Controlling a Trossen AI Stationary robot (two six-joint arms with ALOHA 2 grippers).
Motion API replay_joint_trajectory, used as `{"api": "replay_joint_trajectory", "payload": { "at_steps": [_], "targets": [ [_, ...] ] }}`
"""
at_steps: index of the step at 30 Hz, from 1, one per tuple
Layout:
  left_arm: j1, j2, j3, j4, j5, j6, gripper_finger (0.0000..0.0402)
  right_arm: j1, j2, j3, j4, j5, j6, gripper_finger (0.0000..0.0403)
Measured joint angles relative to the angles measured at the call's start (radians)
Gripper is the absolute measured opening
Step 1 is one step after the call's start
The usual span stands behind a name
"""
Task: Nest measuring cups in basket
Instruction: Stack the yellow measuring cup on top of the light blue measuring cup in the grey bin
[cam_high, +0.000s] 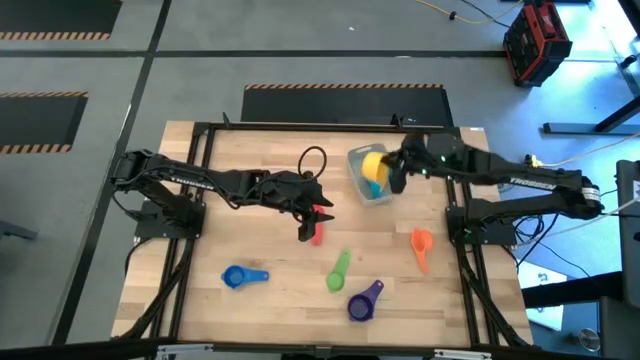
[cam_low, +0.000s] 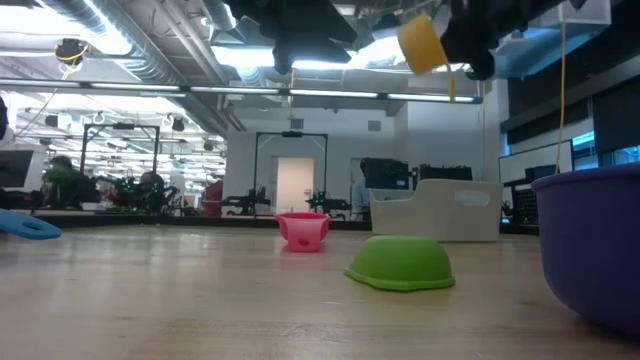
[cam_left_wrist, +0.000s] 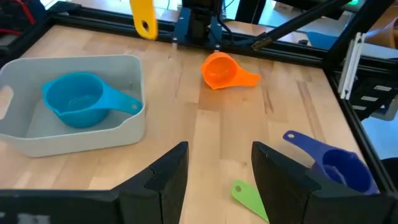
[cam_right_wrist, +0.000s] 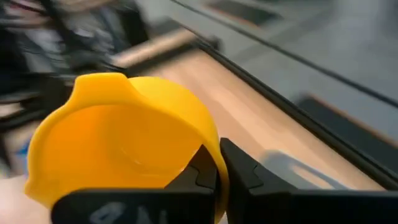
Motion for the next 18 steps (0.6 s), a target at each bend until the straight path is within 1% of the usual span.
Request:
{"api": "replay_joint_trajectory", "payload": {
  "at_steps": [4,7,13,16,18],
  "targets": [
    [0.0,0.0,0.0,-0.001,-0.001,0.001,0.0168,-0.096,0.076,0.123,-0.203,0.004,0.036,0.0009],
    [0.0,0.0,0.0,-0.005,0.0,0.001,0.0168,-0.172,0.148,0.182,-0.304,-0.056,0.051,0.0009],
    [0.0,0.0,0.0,-0.016,0.0,0.001,0.0167,-0.302,0.277,0.206,-0.351,-0.268,0.127,0.0009],
    [0.0,0.0,0.0,-0.018,0.0,0.001,0.0167,-0.349,0.327,0.206,-0.363,-0.327,0.161,0.0009],
    [0.0,0.0,0.0,-0.019,-0.001,0.001,0.0167,-0.37,0.353,0.206,-0.382,-0.346,0.182,0.0009]
  ]
}}
